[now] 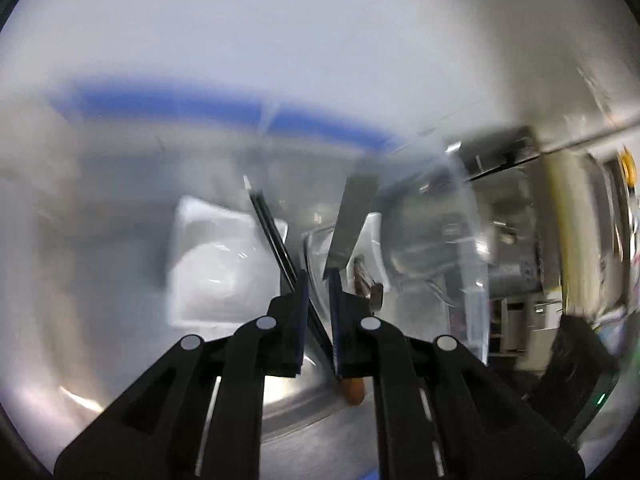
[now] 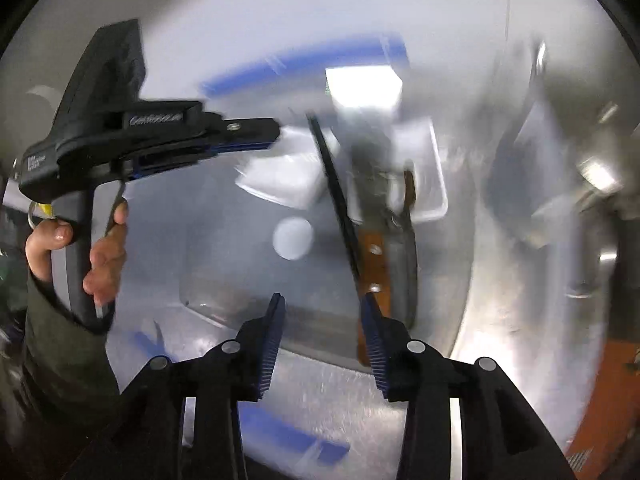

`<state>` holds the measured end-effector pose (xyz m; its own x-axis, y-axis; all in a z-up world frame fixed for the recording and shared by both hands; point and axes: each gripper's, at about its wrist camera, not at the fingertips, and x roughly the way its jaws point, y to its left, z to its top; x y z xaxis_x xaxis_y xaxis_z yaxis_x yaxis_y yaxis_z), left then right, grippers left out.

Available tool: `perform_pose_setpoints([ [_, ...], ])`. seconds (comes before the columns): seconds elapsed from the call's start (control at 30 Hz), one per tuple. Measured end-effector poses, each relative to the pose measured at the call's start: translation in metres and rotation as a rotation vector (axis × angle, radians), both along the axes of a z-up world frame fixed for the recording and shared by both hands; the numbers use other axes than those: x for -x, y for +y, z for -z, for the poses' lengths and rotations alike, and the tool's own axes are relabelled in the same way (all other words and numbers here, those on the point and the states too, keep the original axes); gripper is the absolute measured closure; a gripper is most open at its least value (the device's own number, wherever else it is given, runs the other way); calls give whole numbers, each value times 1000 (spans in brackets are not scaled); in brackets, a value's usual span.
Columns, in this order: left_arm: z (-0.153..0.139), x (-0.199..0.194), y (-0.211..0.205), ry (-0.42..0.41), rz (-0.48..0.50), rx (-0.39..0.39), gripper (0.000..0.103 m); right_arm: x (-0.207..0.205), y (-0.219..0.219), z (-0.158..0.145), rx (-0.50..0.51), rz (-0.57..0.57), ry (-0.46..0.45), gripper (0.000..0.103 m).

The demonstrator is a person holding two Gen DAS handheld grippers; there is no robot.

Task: Organize utensils
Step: 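Carry the spatula with the right gripper into the box and open, then move the right gripper to the white rice spoon and grasp its handle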

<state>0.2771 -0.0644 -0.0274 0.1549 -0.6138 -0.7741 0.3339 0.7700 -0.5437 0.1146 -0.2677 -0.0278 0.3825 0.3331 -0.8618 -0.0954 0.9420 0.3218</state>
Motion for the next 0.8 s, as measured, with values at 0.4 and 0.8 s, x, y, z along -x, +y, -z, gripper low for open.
perform_pose_setpoints([
  [0.4,-80,193,266,-336,-360,-10,16,121,224,61,19,-475,118,53],
  [0.8,36,260,374,-2,-563,-53,16,139,371,141,227,-543,245,53],
])
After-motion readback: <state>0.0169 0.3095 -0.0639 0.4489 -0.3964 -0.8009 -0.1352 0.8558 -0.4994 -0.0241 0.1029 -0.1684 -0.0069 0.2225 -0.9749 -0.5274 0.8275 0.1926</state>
